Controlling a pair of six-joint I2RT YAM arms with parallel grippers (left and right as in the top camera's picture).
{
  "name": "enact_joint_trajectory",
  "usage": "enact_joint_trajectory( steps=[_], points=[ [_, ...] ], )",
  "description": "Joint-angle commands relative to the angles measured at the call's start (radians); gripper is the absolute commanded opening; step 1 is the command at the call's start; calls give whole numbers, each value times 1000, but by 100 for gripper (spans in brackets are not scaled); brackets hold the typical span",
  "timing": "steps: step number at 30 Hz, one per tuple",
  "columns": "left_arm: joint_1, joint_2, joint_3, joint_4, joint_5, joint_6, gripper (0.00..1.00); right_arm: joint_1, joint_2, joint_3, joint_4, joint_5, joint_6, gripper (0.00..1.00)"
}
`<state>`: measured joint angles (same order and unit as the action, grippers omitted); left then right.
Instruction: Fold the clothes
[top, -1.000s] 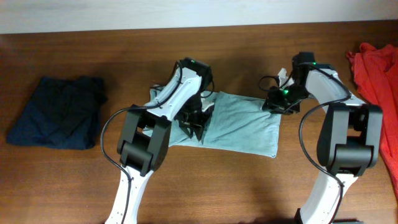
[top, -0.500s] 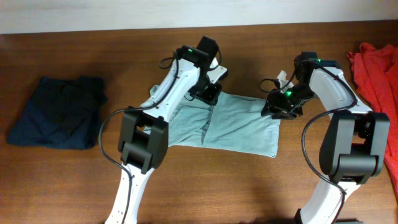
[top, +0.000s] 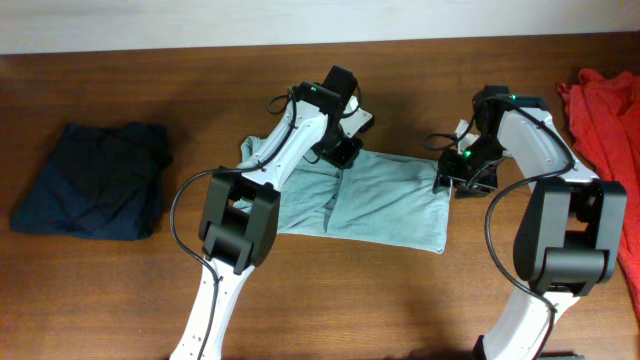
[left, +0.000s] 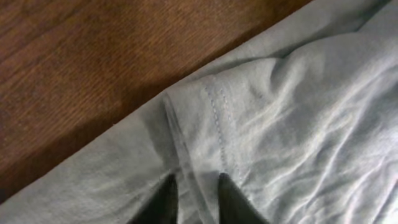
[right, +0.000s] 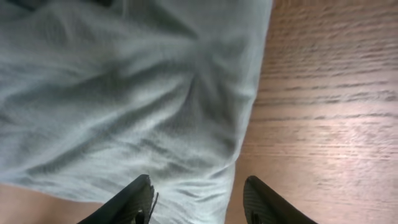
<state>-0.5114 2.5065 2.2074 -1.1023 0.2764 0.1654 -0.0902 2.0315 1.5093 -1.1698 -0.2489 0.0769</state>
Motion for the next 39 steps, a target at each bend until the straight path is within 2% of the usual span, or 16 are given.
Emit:
enact_joint_trajectory(
  steps=[1, 7, 9, 12, 15, 17, 21, 26, 39],
  points=[
    [1, 10, 13, -8, 16, 12, 1, 4, -26, 17, 19, 26, 10, 55],
    [4, 10, 13, -35, 20, 12, 1, 4, -26, 5, 52, 26, 12, 58],
    [4, 10, 13, -34, 43, 12, 27, 4, -26, -10, 60, 26, 18, 58],
    [2, 10, 13, -34, 48, 8, 35, 4, -26, -28, 68, 26, 18, 59],
    [1, 10, 13, -31, 51, 8, 37, 4, -26, -30, 67, 26, 18, 58],
    [-6, 10, 13, -31, 62, 8, 35, 4, -26, -30, 67, 26, 18, 58],
    [-9, 10, 13, -19, 146, 8, 25, 4, -26, -30, 68, 26, 18, 58],
    [-6, 10, 13, -23, 151, 8, 1, 4, -26, -30, 82, 25, 18, 58],
    [29, 10, 13, -39, 146, 8, 1, 3, -26, -30, 132, -60, 18, 57]
  ],
)
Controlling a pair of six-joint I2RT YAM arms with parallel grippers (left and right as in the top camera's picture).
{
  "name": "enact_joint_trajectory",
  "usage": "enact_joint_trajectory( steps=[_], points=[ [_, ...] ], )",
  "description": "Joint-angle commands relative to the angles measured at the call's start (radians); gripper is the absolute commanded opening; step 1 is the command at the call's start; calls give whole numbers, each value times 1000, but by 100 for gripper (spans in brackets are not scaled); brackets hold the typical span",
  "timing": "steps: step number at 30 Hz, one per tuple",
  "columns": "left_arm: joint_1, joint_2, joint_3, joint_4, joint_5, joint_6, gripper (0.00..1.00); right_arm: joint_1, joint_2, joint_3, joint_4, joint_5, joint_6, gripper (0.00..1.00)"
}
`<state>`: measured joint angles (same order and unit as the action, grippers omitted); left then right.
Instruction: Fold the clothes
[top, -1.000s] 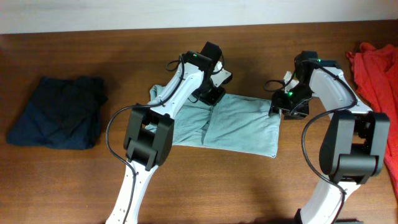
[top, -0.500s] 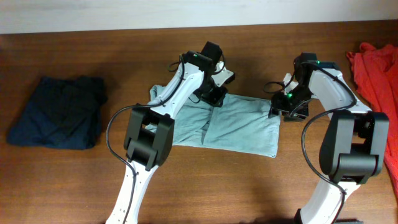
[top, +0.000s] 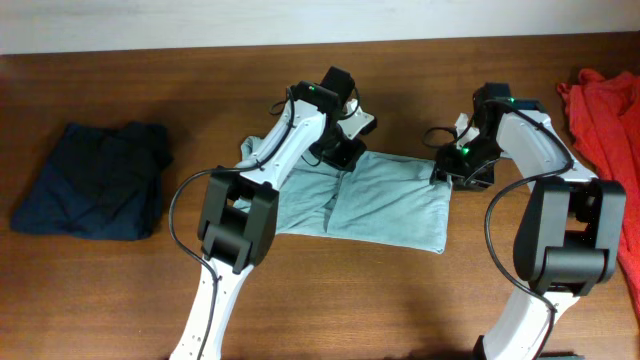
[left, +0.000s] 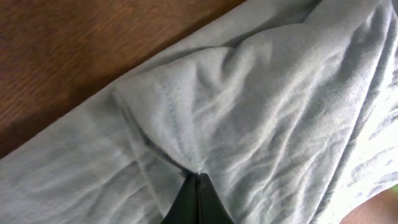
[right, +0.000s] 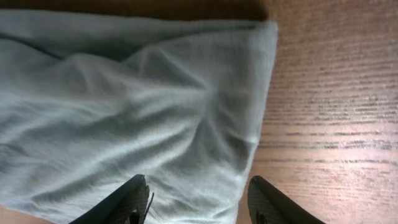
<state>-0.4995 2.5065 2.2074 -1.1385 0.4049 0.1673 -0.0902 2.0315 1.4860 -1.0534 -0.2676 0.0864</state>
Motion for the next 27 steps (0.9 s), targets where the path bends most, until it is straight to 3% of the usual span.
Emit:
enact_joint_trajectory(
  steps=[1, 2, 3, 4, 8, 13, 20, 22, 24, 27],
  points=[
    [17, 10, 13, -2, 18, 6, 1, 3, -26, -6, 23, -52, 8, 57],
    [18, 10, 13, -2, 18, 6, 3, 3, -26, -3, 26, -63, 7, 57],
    [18, 10, 13, 0, 18, 6, 20, 3, -26, -3, 27, -74, 7, 59],
    [18, 10, 13, 2, 17, 6, 30, 3, -26, -3, 21, -73, 8, 60],
    [7, 15, 13, 21, 15, 6, 35, 7, -26, -19, -13, -73, 8, 64],
    [-19, 42, 13, 47, -15, 6, 32, 24, -15, -89, 54, -72, 39, 64],
    [-29, 63, 13, 24, -16, 6, 1, 24, -10, -127, 113, -69, 65, 60],
    [-24, 63, 14, 20, -18, -4, 1, 24, -10, -127, 113, -67, 65, 58],
    [-16, 60, 16, 9, -24, -29, 1, 24, -10, -127, 112, -52, 66, 50],
    [9, 59, 48, -21, -43, -42, 1, 24, -10, -127, 97, 6, 88, 21]
  ],
)
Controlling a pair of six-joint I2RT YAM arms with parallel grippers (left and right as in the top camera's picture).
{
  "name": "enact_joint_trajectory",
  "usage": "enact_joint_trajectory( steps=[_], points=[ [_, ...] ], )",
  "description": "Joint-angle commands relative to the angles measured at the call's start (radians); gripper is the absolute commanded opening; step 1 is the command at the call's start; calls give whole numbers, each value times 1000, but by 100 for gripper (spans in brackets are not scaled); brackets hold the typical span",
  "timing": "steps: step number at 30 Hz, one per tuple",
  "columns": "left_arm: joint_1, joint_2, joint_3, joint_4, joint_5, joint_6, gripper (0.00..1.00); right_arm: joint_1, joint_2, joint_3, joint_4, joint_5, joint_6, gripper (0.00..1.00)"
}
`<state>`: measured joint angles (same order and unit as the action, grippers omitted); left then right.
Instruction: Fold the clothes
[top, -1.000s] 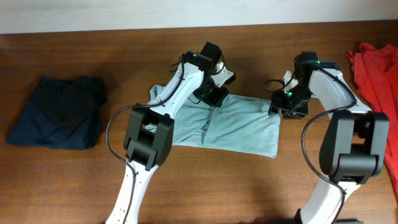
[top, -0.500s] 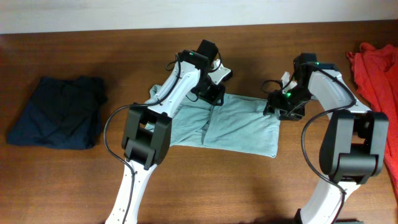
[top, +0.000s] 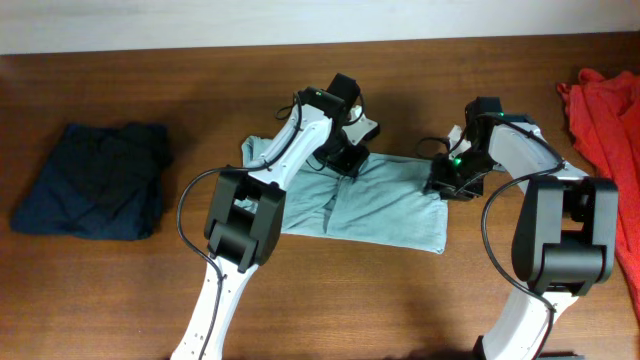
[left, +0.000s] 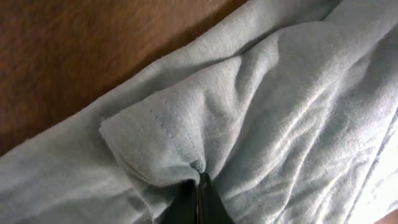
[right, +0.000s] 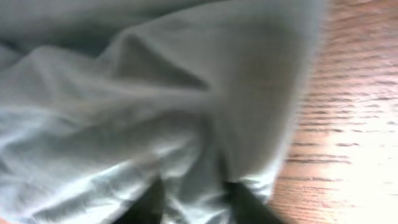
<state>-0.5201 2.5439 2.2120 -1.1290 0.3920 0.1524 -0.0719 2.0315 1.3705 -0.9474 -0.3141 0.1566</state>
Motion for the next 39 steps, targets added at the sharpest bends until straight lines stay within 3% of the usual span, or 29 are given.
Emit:
enact_joint_trajectory(
  steps=[1, 6, 12, 15, 19, 25, 30, 34, 39],
  points=[
    [39, 21, 58, -36, -45, -28, 1, 6, -10, -11, -13, 64, 18, 15],
    [87, 21, 118, -45, -75, -35, 1, 5, -10, -11, -18, 89, 18, 7],
    [111, 22, 119, -54, -75, -35, 1, 5, -10, -11, -25, 124, 18, 8],
    [109, 22, 119, -58, -75, -35, 1, 5, -10, -11, -22, 124, 17, 32],
    [111, 22, 120, -103, -95, -35, 18, -6, -11, 2, -38, 105, 17, 43],
    [141, 21, 205, -227, -135, -35, 30, -42, -33, 56, -82, -1, -10, 48],
    [180, 21, 435, -393, -215, -35, 36, -47, -45, 82, -127, -54, -63, 57],
    [221, 21, 594, -543, -294, -36, 39, -48, -45, 83, -130, -69, -79, 58],
    [307, -93, 642, -559, -278, -111, 42, -65, -62, 93, -131, -117, -123, 58]
  ],
)
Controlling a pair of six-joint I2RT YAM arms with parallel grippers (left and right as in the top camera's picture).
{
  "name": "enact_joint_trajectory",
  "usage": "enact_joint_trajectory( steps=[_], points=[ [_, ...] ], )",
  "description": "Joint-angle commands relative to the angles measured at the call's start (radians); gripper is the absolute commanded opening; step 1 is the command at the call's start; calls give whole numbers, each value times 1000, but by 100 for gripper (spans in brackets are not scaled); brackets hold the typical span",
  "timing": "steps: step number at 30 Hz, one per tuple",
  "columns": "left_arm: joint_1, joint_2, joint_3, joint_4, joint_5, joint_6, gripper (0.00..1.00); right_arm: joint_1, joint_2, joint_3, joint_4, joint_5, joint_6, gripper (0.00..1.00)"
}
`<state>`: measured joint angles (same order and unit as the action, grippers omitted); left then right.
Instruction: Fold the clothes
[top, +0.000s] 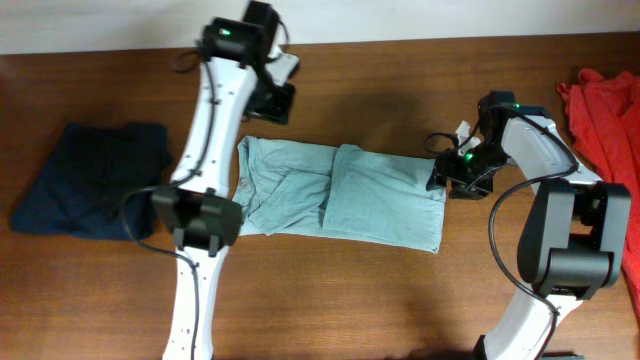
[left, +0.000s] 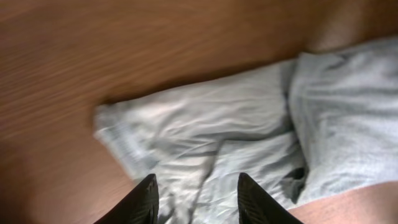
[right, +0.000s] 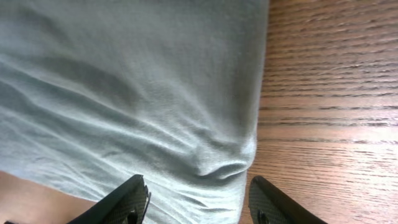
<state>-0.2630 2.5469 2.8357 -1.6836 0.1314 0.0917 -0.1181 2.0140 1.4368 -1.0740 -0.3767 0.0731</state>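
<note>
A pale blue-green garment lies flat across the table's middle, its right half a smoother layer and its left half wrinkled. My left gripper hangs open, clear of the cloth, above and beyond its upper-left corner. In the left wrist view the left gripper looks down on the garment with nothing between its fingers. My right gripper is low at the cloth's right edge. The right gripper is open and straddles a small ridge of the garment.
A folded dark navy garment lies at the left of the wooden table. A red cloth is heaped at the right edge. My two arms stand up from the table's near side.
My left gripper was shut on a fold at the garment's top middle; now it is open and up to the far left. The right jaws, narrowed on the right edge, now stand wide.
First my left jaws were nearly shut around a seam at the garment's top edge, and my right gripper was open at its right edge. Then the left shut on a fold and held it. Now both are open and the cloth lies flatter.
</note>
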Motion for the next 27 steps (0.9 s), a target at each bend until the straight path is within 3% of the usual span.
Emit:
enact_joint_trajectory(
  steps=[1, 6, 10, 15, 21, 27],
  points=[
    [68, -145, 12, -5, -17, -50, 43, -32, -60, 28, -5, -84, -51, 58],
    [118, -313, -66, -5, -110, -56, 44, -97, -137, 28, -36, -147, -69, 59],
    [152, -416, -257, -5, -191, -108, 45, -140, -172, 28, -75, -168, -106, 60],
    [196, -455, -579, 14, -66, -133, 45, -146, -172, 27, -85, -177, -122, 61],
    [192, -453, -1017, 354, 207, -84, 61, -145, -172, 27, -63, -177, -122, 61],
    [192, -453, -1303, 654, 266, -108, 70, -145, -172, 27, -63, -177, -122, 62]
  ],
)
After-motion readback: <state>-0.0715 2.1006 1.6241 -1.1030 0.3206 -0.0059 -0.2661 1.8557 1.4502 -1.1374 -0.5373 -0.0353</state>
